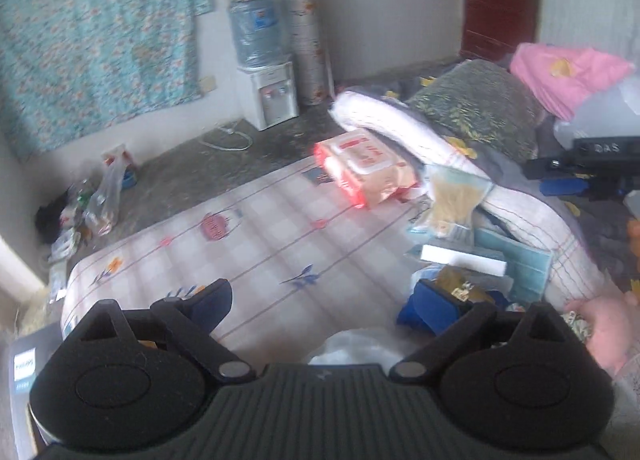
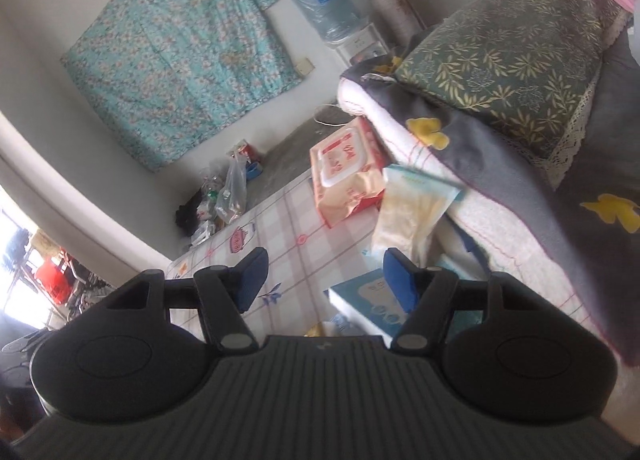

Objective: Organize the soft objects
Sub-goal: 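Grasp the clear bag of cotton swabs with the left gripper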

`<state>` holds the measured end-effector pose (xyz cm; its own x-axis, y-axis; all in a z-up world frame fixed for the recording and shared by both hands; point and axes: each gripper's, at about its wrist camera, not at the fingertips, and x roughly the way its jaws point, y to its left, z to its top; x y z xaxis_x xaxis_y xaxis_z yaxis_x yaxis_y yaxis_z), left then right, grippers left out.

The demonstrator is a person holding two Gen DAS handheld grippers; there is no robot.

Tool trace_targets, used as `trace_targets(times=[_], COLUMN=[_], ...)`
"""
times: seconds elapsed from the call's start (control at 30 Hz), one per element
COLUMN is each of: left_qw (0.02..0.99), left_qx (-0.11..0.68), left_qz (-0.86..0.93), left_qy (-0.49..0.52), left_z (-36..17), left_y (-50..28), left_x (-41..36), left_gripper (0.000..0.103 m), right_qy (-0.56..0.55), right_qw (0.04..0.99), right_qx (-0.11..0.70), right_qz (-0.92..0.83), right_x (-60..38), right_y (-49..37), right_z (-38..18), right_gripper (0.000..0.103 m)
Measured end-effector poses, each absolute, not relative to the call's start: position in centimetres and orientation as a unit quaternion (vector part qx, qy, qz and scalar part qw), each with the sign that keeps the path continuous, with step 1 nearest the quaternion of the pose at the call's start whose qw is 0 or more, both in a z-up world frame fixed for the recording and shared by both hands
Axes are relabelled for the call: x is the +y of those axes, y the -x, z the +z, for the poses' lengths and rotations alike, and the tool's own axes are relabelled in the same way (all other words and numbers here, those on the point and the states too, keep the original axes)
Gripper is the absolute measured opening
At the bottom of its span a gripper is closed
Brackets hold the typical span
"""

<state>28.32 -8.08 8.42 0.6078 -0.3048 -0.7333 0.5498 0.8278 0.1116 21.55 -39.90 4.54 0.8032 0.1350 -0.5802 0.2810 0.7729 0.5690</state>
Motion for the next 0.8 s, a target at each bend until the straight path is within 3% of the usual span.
trace_targets(times=[0.4, 0.8], left_qw=[0.818, 0.778], left_qx=[0.408, 0.454], left_qz=[-0.336, -0.371], left_qy=[-0.226, -0.225], left_z=[-0.9, -7.8], left_y=[-36.8, -42.7], left_x=[-23.9, -29.8], left_gripper=[0.098, 0.098], right_qy=[-0.416, -0.45], right_qw=[0.825, 0.795], right_qx=[0.377, 0.4], right_qz=[-0.072, -0.071], right_x=[-46.2, -47.4], right_y=[-30.4, -37.4], right_z=[-4.9, -9.3], right_gripper=[0.061, 0.06])
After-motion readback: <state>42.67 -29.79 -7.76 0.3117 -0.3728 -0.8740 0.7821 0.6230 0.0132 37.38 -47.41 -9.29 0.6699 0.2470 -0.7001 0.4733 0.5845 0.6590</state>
